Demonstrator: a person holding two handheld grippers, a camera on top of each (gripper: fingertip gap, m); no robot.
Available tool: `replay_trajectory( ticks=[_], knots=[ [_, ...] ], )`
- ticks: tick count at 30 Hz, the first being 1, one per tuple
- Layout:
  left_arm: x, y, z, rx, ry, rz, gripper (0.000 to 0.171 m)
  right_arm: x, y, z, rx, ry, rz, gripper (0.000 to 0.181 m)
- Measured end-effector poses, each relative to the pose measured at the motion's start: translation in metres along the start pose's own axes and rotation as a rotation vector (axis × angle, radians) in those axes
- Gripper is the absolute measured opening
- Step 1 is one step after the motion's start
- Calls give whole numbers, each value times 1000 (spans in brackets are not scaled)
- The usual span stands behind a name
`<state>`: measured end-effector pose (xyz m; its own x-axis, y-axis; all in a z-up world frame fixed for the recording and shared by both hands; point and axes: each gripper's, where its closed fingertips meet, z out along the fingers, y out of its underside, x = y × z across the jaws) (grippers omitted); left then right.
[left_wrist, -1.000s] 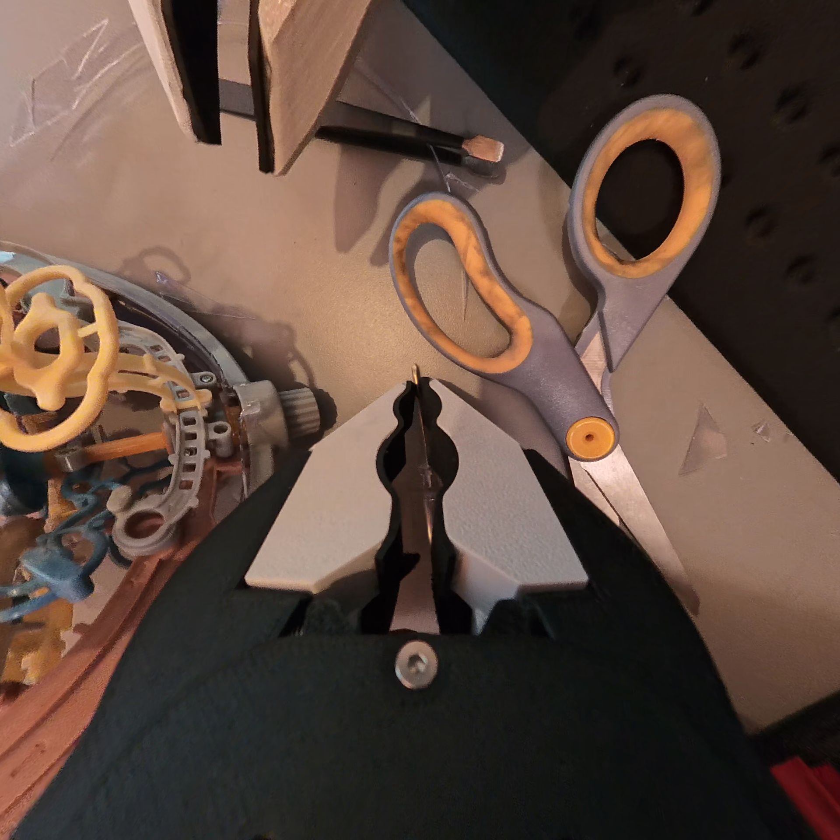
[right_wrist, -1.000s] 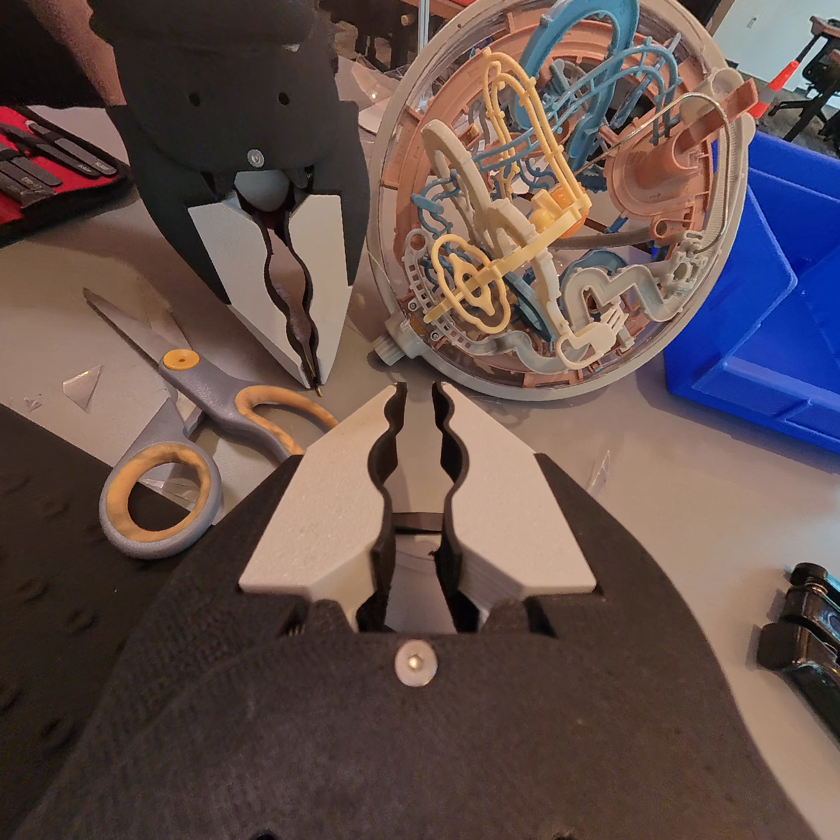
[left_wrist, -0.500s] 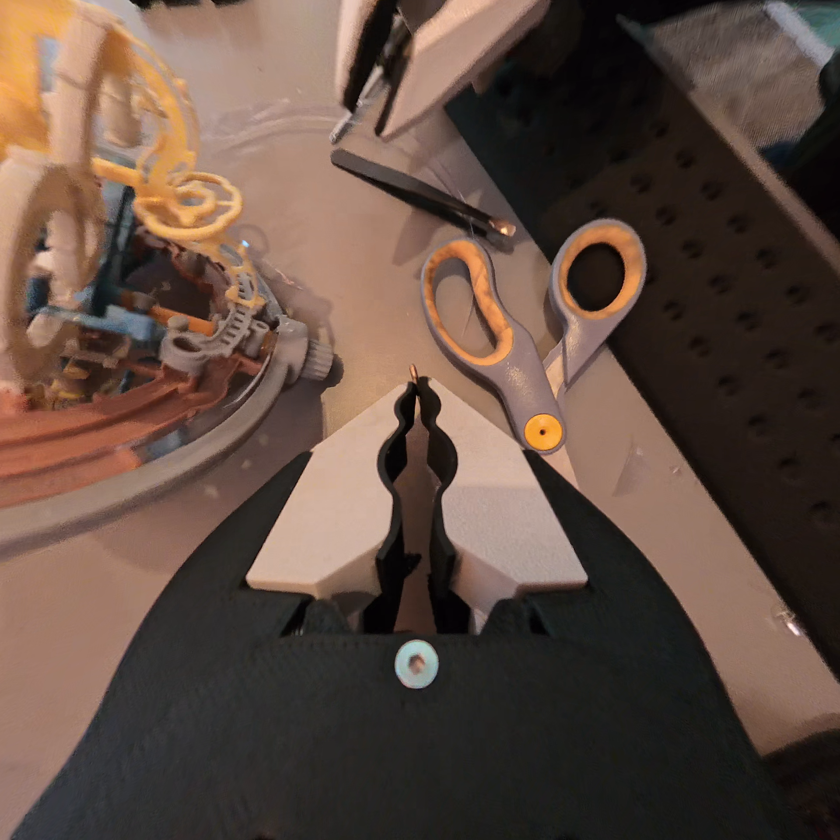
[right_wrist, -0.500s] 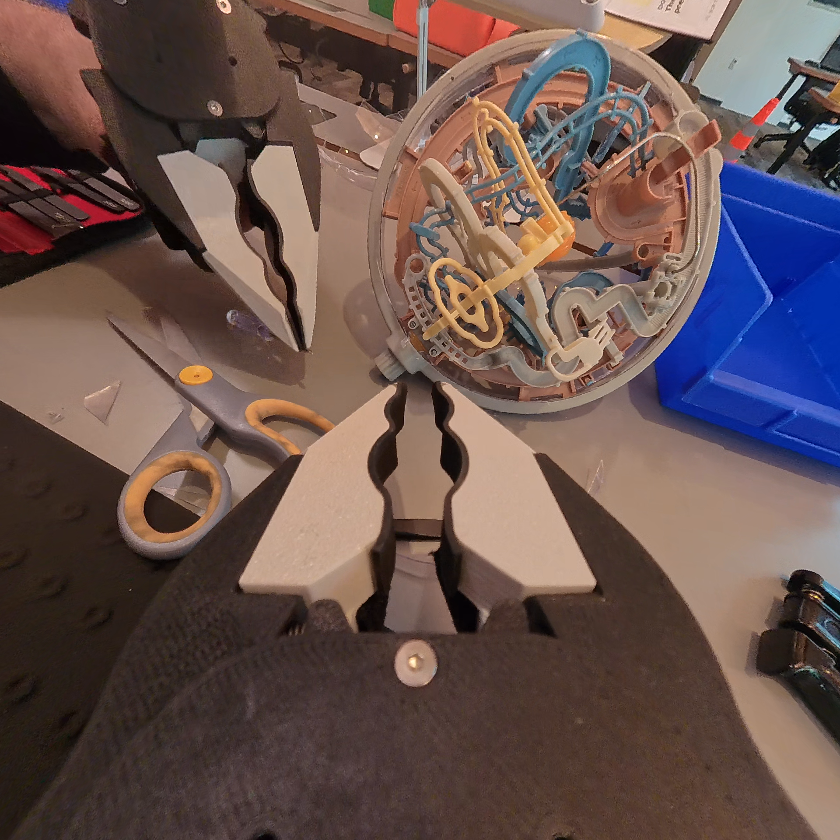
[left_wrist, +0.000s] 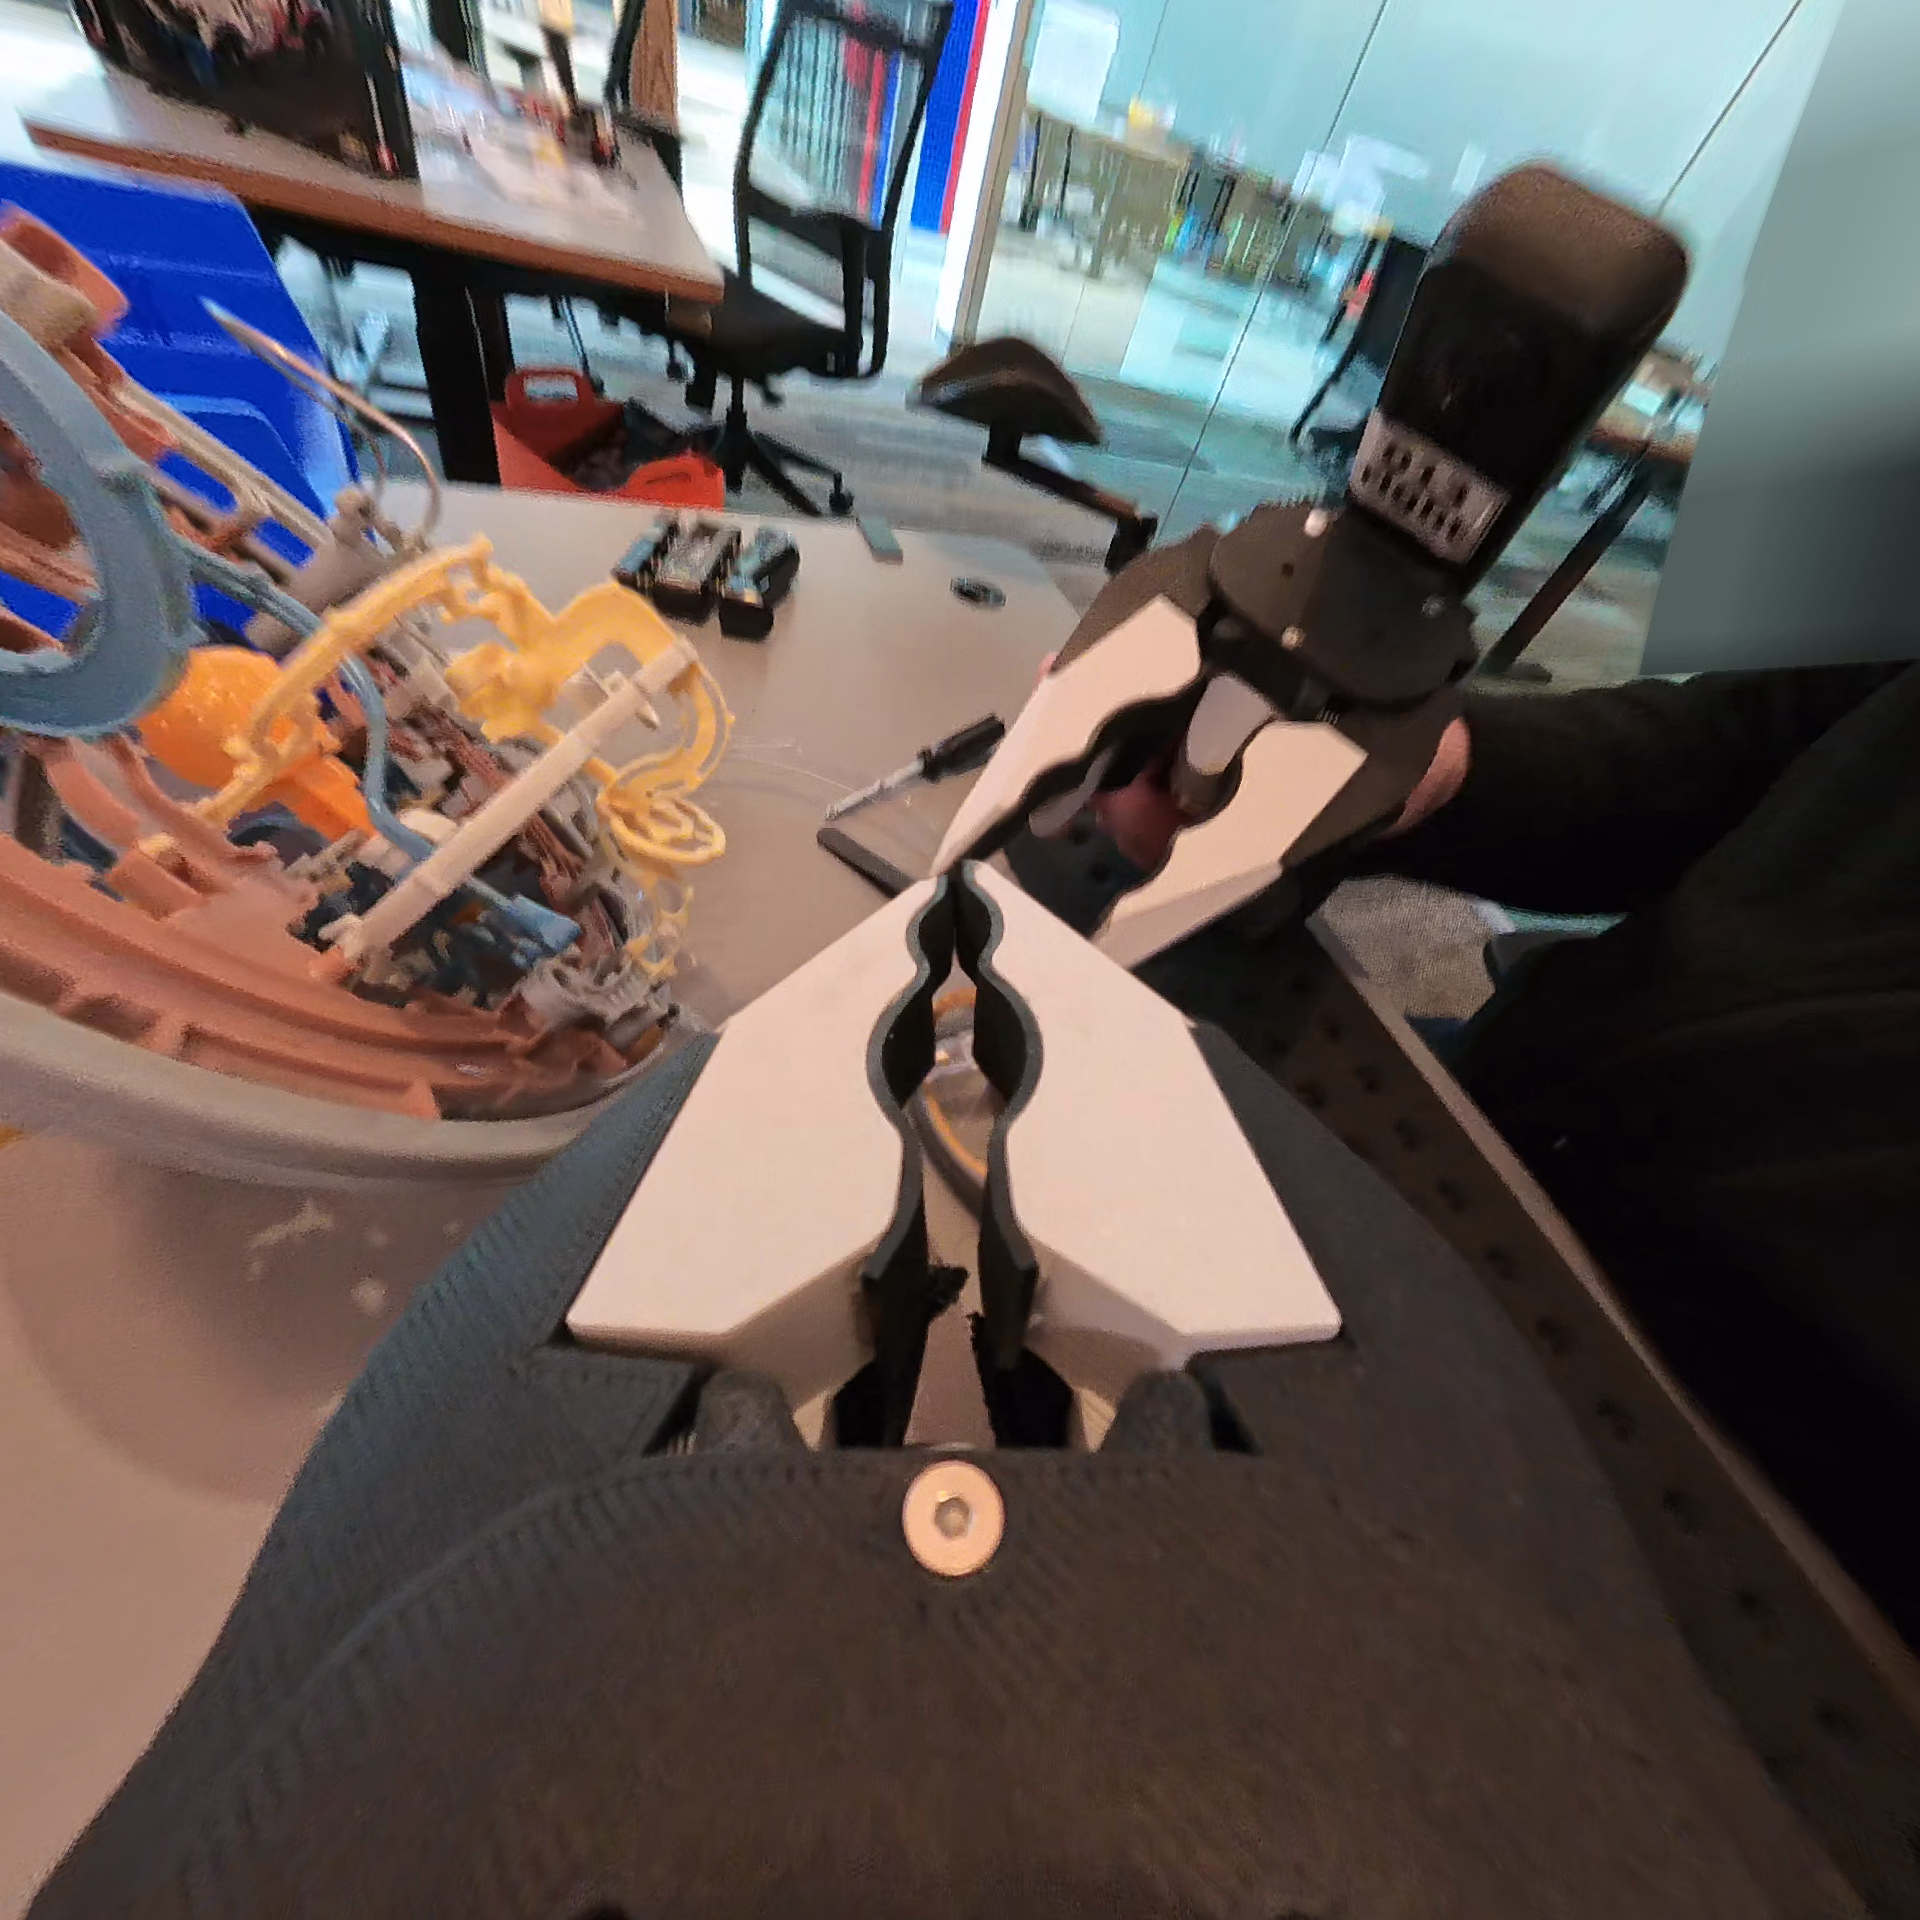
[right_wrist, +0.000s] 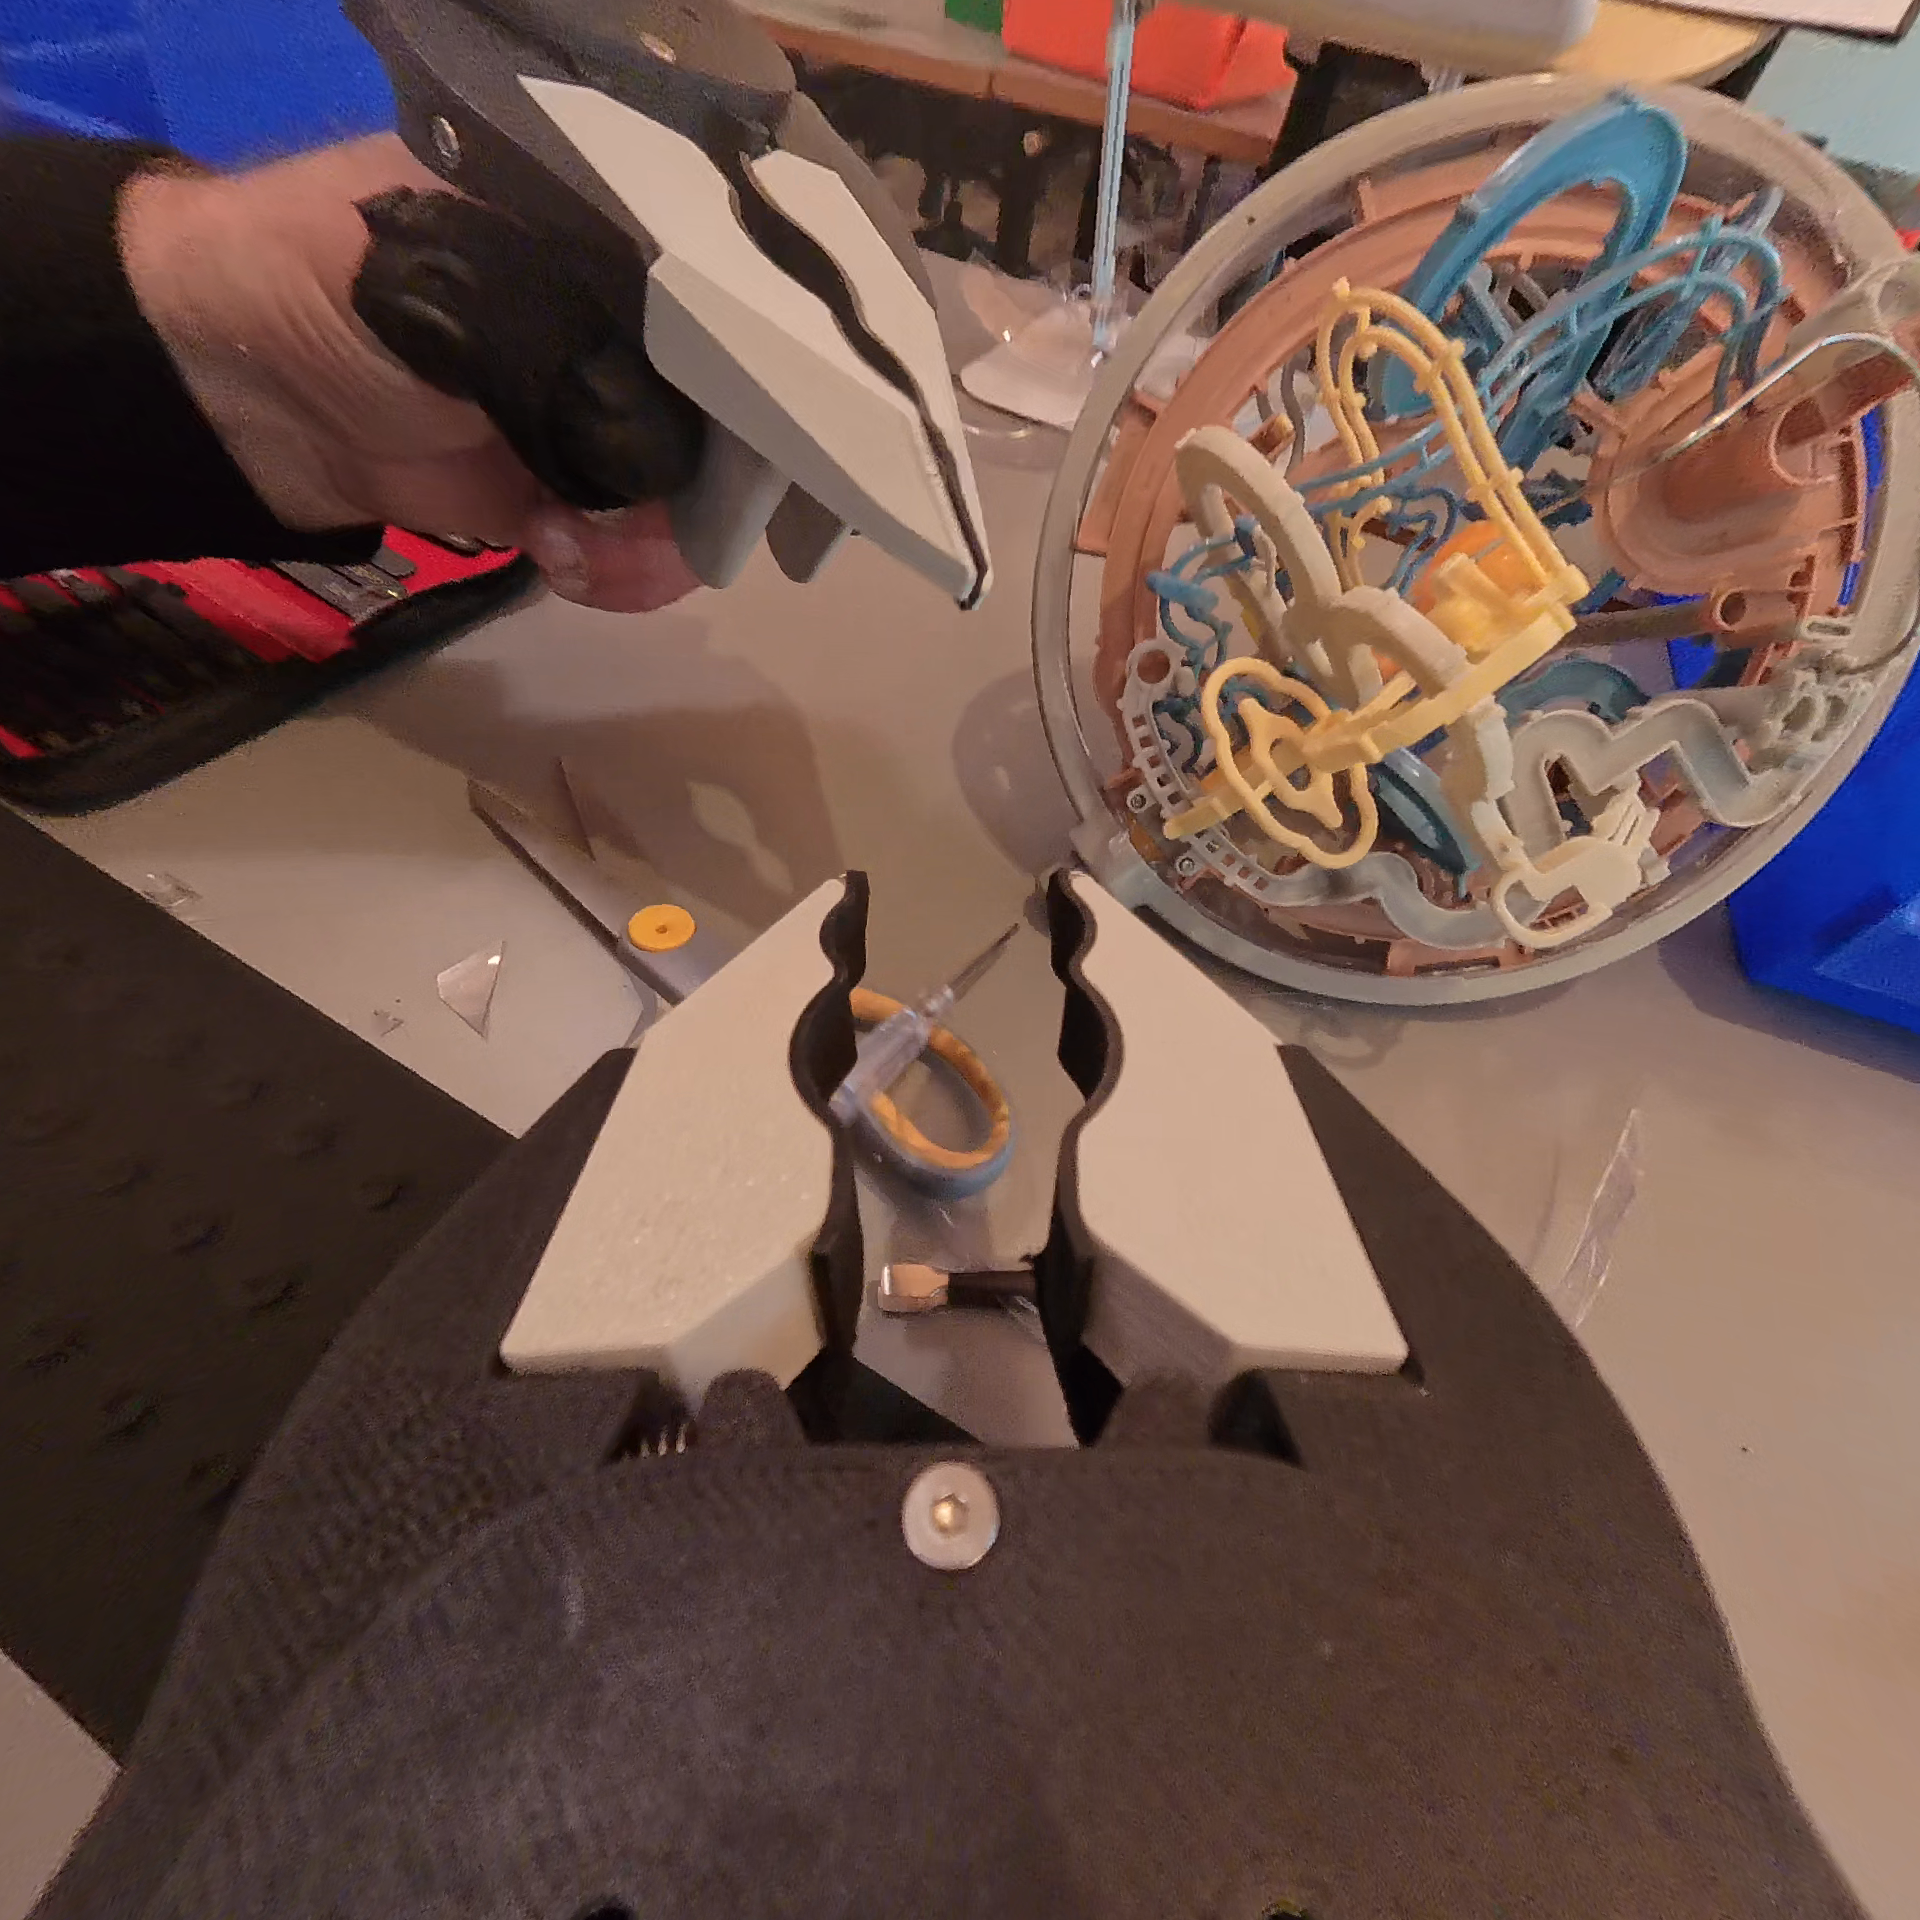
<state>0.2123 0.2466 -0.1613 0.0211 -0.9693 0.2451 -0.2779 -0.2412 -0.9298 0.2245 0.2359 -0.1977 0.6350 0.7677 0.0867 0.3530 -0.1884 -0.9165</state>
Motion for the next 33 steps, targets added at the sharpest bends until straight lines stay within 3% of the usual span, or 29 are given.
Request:
replay_trajectory(
  ticks=[4,8,12,14,15,17,22,26,28,33],
  knots=[
    [1,34,9,-217,-18,52,1,10,-3,-13,41,7,59,31],
    [8,50,19,-332,-9,285,31,22,0,-33,75,27,104,29],
    [-9,57,37,-483,-65,466,45,29,8,-41,51,48,104,28],
    [-22,62,47,-555,-114,485,40,32,10,-44,50,54,111,28],
    [-26,65,51,-584,-125,461,30,34,11,-45,51,59,115,28],
    [-27,79,56,-647,-102,357,26,37,13,-48,55,62,128,28],
    [-37,91,54,-633,-206,194,31,40,12,-51,79,52,156,26],
    [-39,99,52,-606,-226,90,18,40,13,-50,82,32,174,25],
    [-40,100,51,-618,-218,102,1,41,12,-51,90,25,185,25],
    [-38,100,54,-624,-257,222,0,42,9,-56,124,15,206,24]
  ],
)
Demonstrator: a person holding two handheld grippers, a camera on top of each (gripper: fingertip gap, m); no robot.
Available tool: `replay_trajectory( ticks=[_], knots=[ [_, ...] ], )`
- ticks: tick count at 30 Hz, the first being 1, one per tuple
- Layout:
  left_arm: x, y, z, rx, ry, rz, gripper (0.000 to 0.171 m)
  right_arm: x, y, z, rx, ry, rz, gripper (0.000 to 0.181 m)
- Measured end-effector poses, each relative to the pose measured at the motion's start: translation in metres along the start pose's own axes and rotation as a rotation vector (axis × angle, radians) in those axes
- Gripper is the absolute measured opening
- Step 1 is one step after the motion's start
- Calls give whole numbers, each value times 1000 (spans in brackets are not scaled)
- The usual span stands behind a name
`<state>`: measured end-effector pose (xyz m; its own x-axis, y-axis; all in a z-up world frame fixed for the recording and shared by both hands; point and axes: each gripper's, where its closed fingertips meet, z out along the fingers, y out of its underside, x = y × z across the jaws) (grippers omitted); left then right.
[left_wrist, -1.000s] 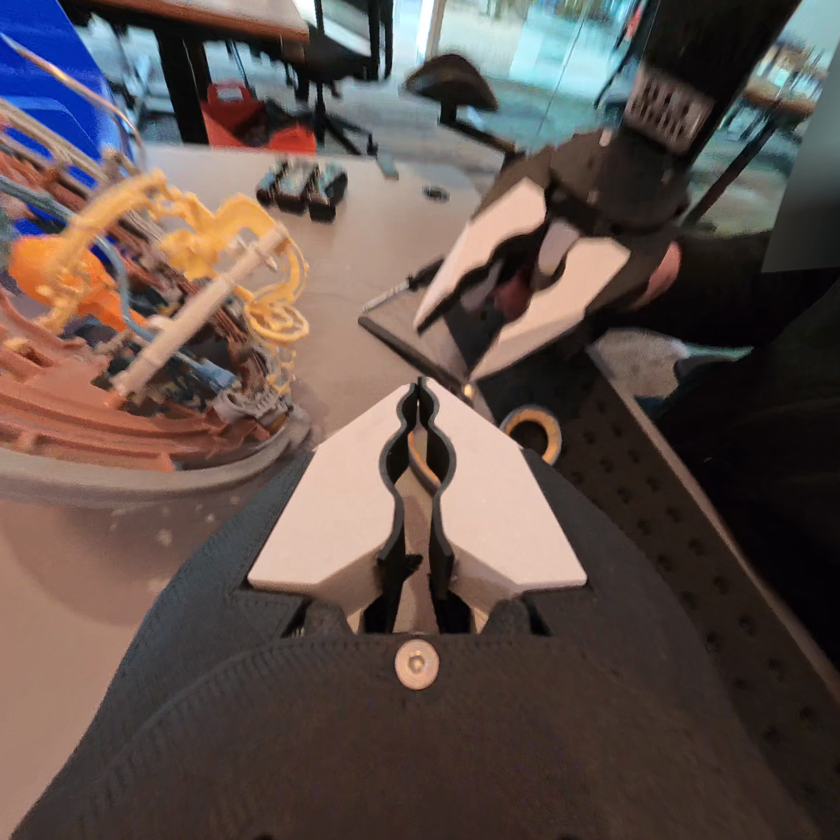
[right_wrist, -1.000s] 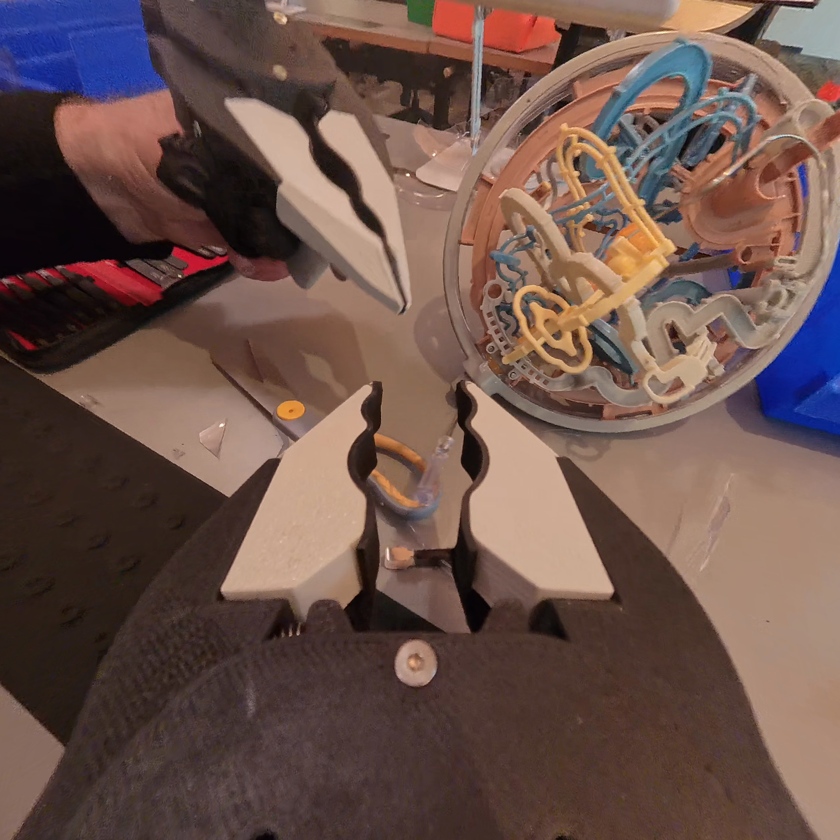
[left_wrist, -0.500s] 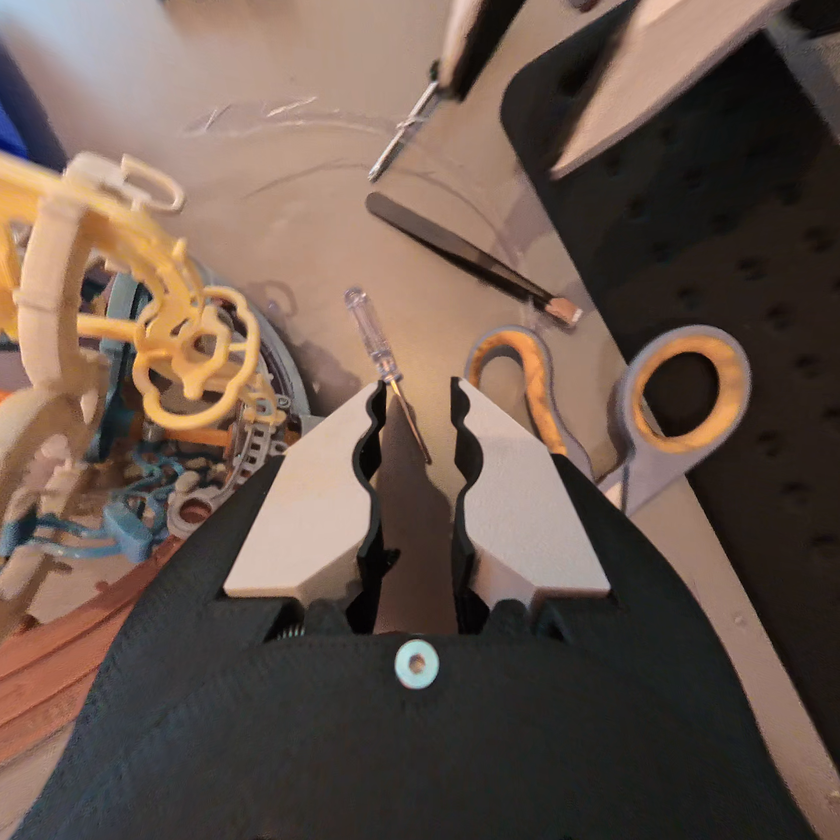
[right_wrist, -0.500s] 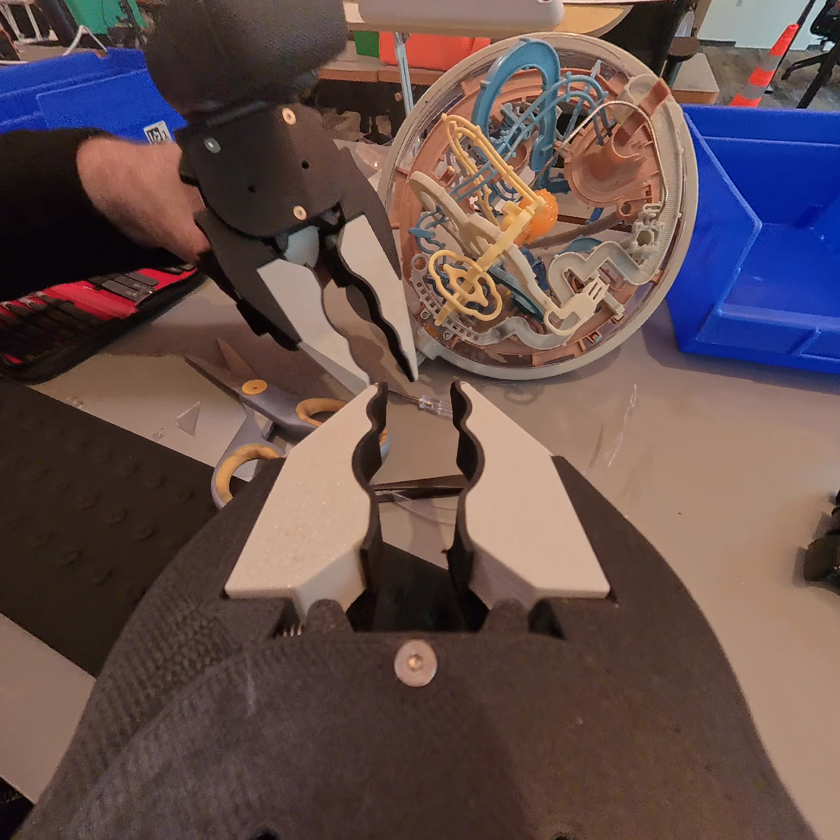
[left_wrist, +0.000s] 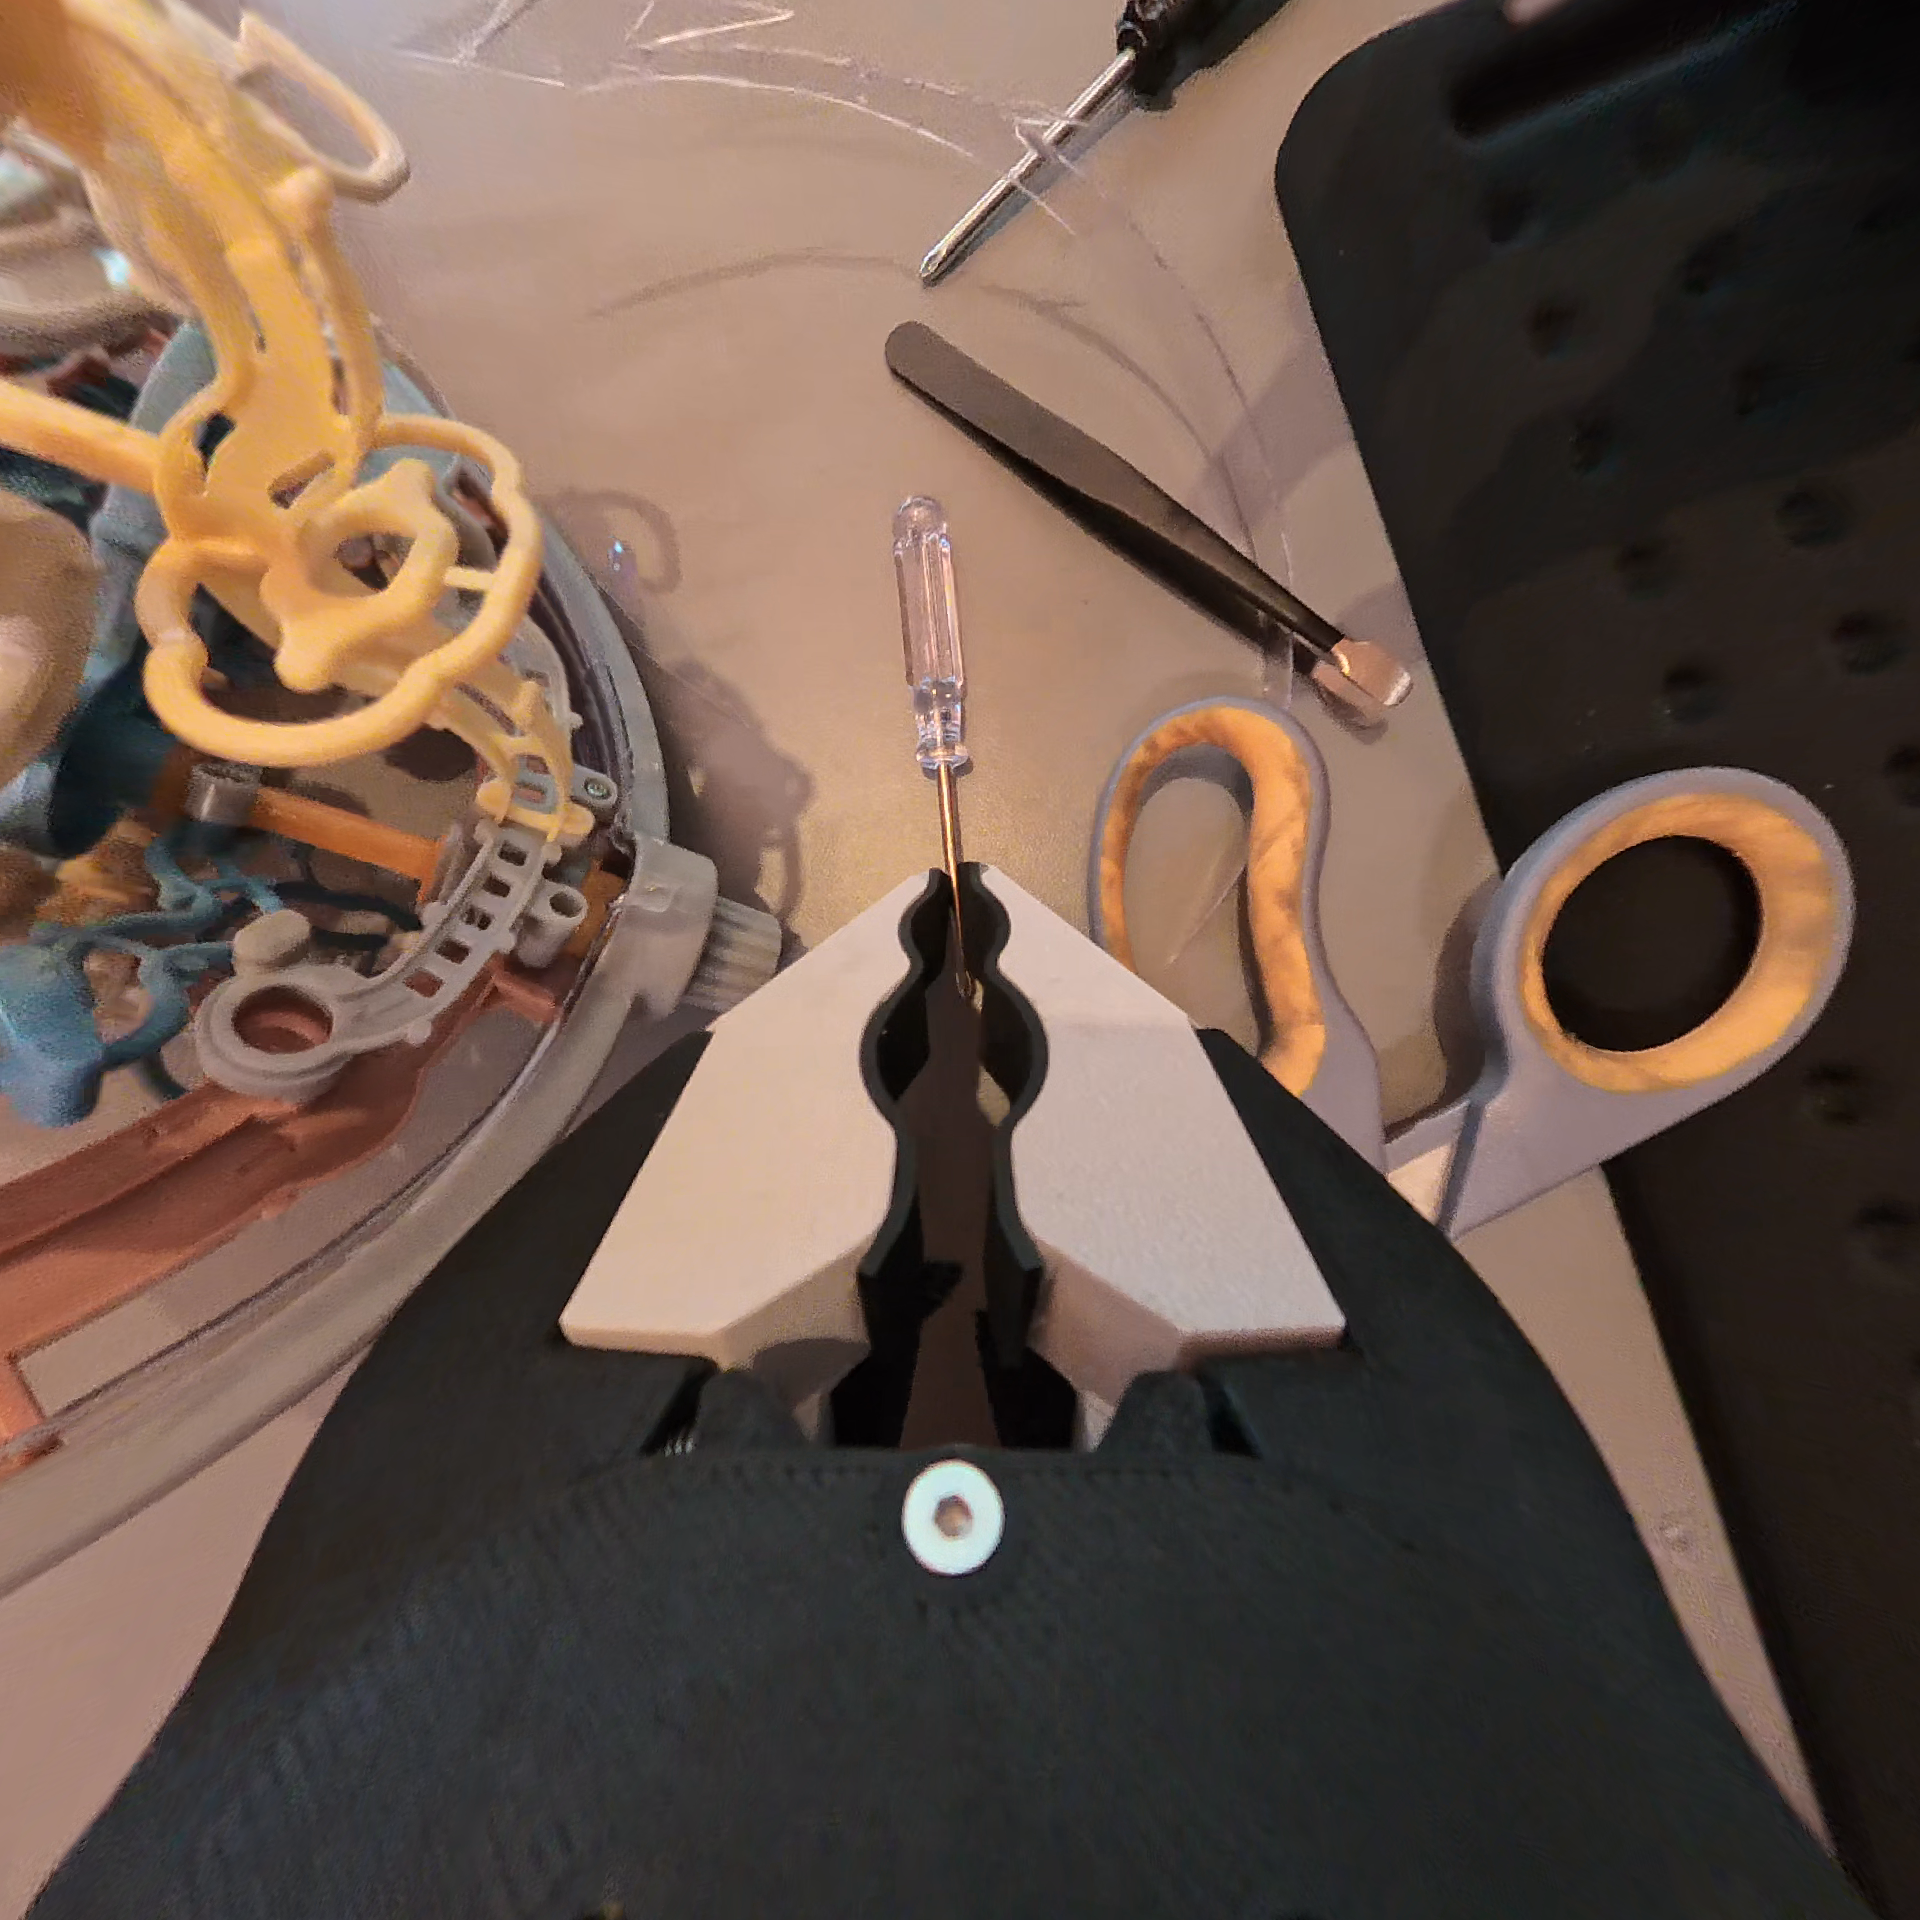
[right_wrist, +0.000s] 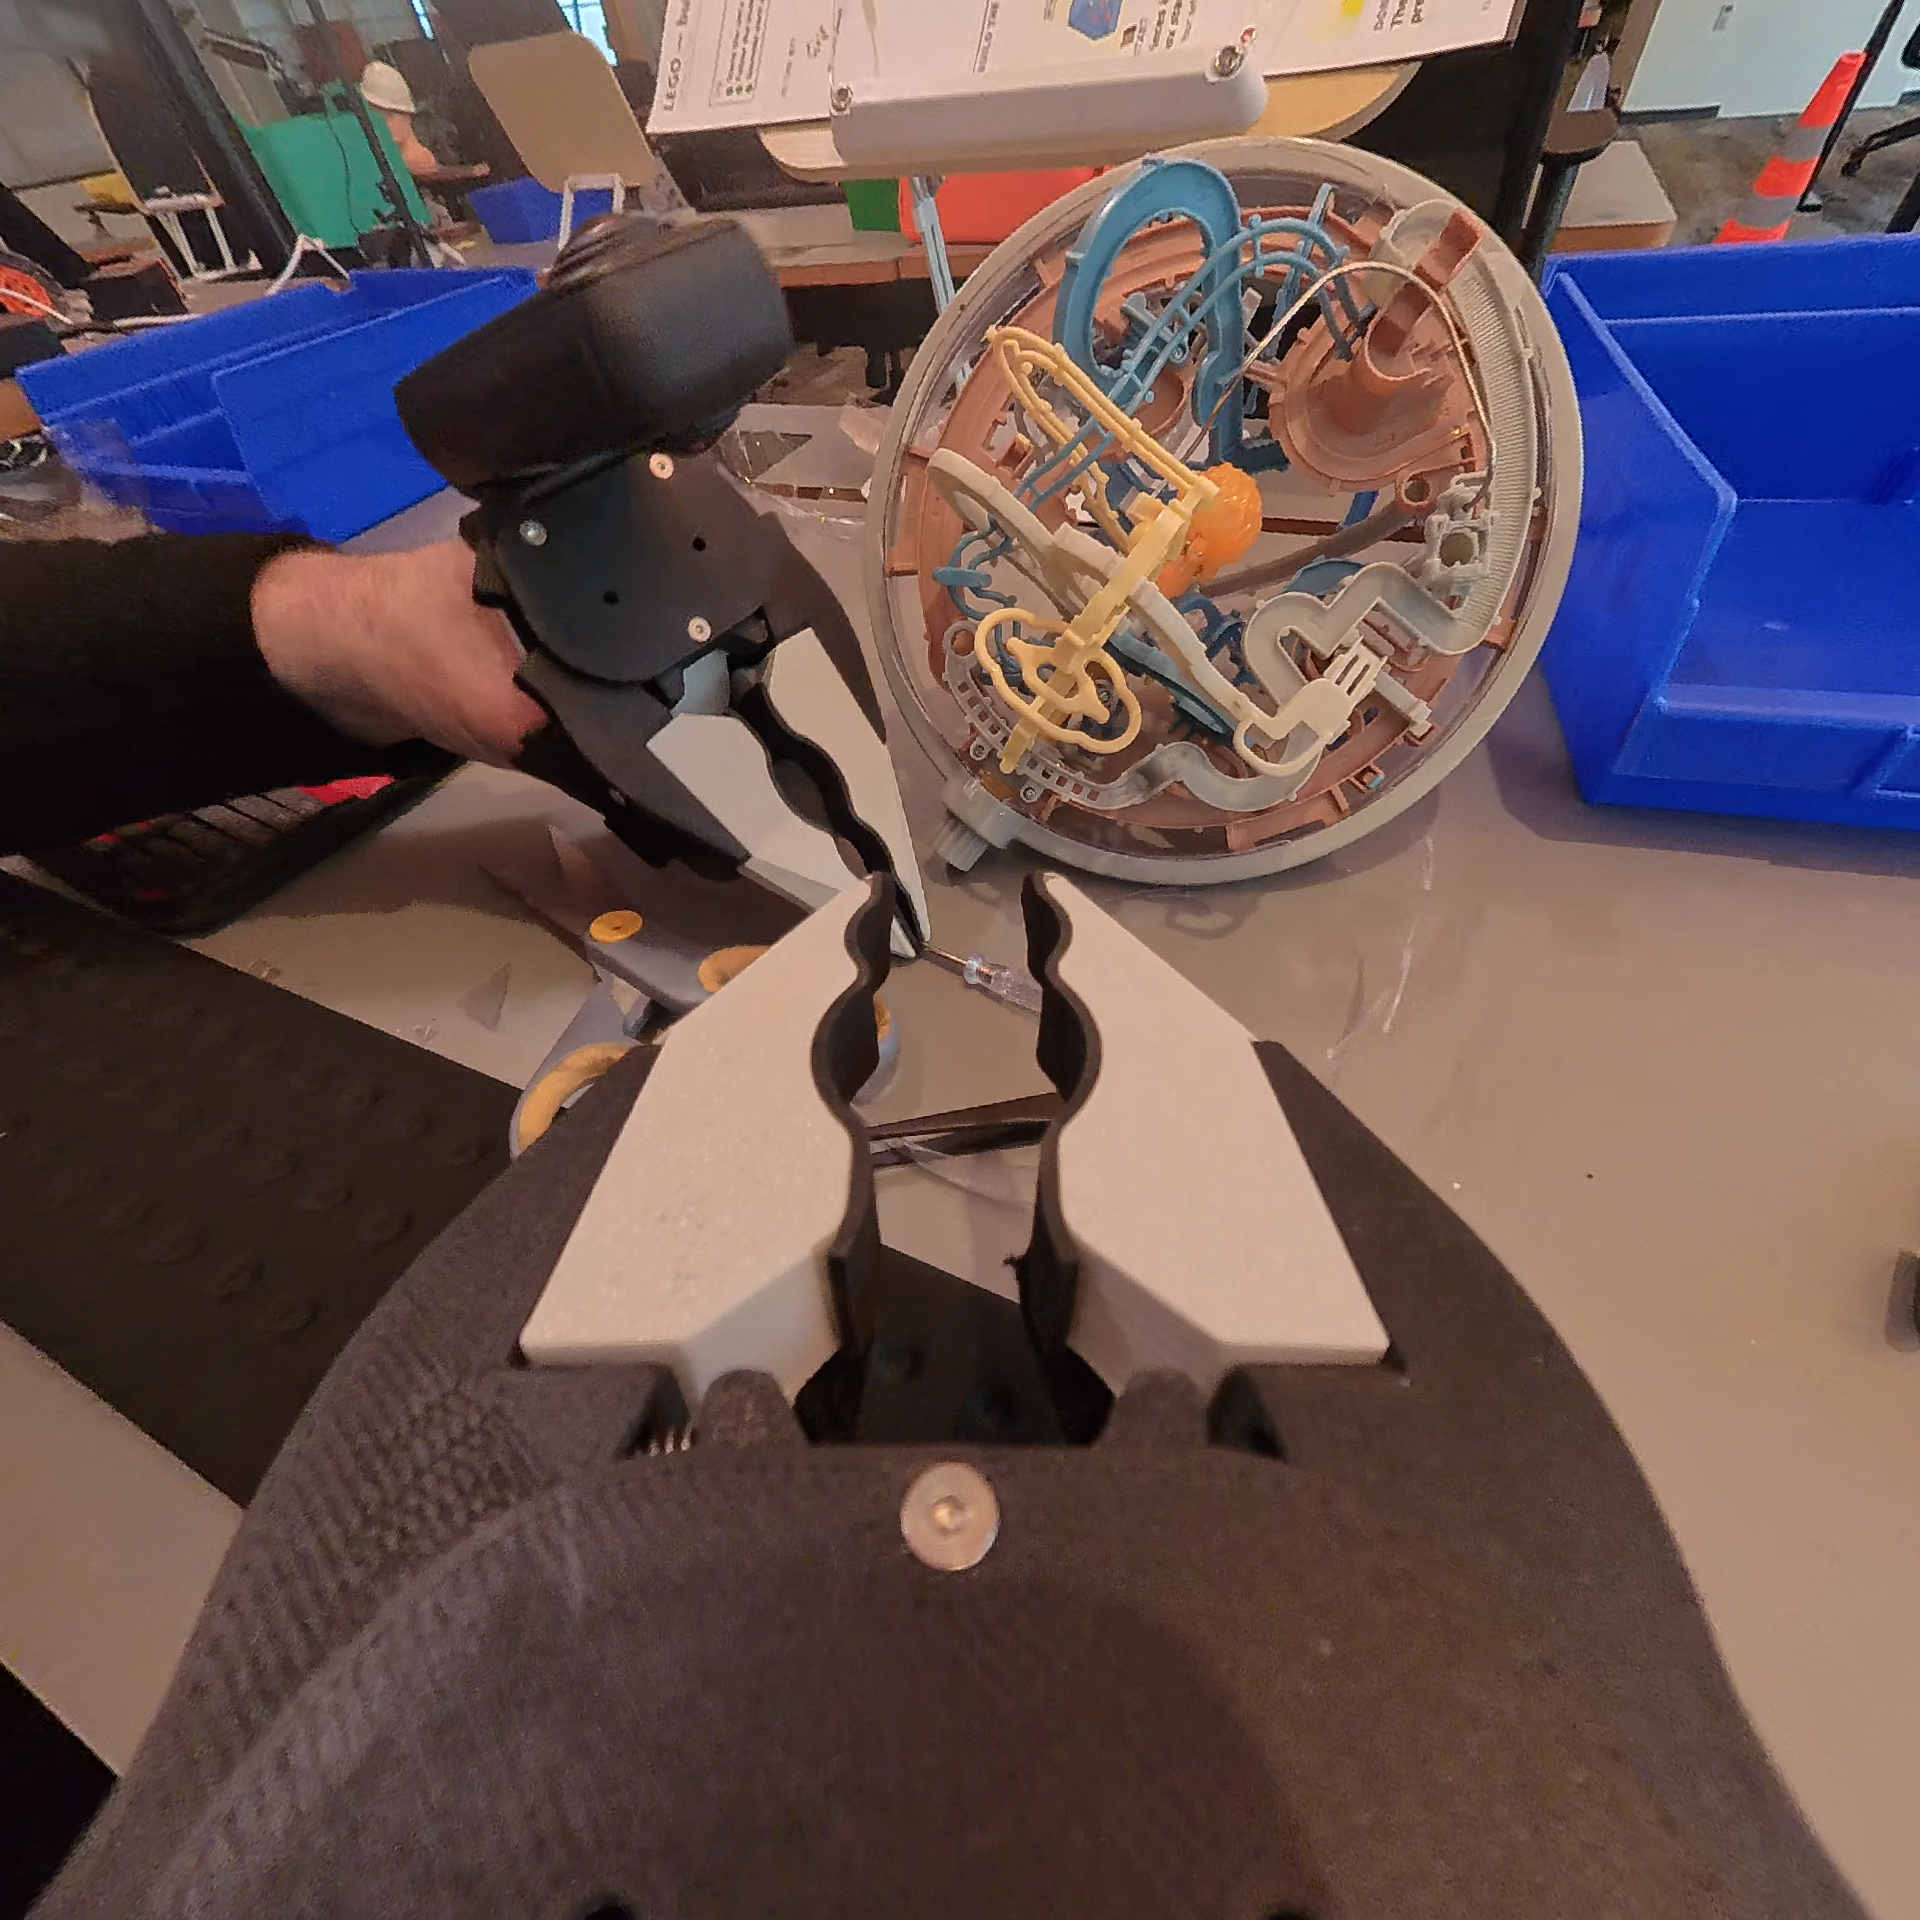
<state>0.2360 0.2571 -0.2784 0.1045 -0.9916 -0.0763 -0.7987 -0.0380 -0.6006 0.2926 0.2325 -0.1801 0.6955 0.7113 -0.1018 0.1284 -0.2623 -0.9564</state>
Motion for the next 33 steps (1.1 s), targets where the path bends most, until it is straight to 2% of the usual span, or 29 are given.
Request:
replay_trajectory(
  ticks=[2,4,10,13,18,21,24,33],
  knots=[
    [-2,-1,-2,22,-50,28,0,1,-2,-2,11,-6,11,24],
    [-3,-10,-10,104,-84,39,0,2,-3,-3,19,-10,22,26],
    [14,-53,-56,291,-216,309,0,6,-5,-6,28,-64,118,36],
    [17,-67,-71,303,-304,427,0,2,-8,-6,34,-125,169,40],
    [37,-78,-76,307,-313,587,0,-18,-11,-2,30,-259,220,32],
    [37,-79,-78,319,-325,598,0,-24,-13,-2,38,-302,246,17],
    [35,-76,-79,322,-327,598,0,-33,-15,-2,36,-354,247,9],
    [33,-73,-80,337,-320,621,0,-37,-16,2,16,-351,176,7]
  ],
)
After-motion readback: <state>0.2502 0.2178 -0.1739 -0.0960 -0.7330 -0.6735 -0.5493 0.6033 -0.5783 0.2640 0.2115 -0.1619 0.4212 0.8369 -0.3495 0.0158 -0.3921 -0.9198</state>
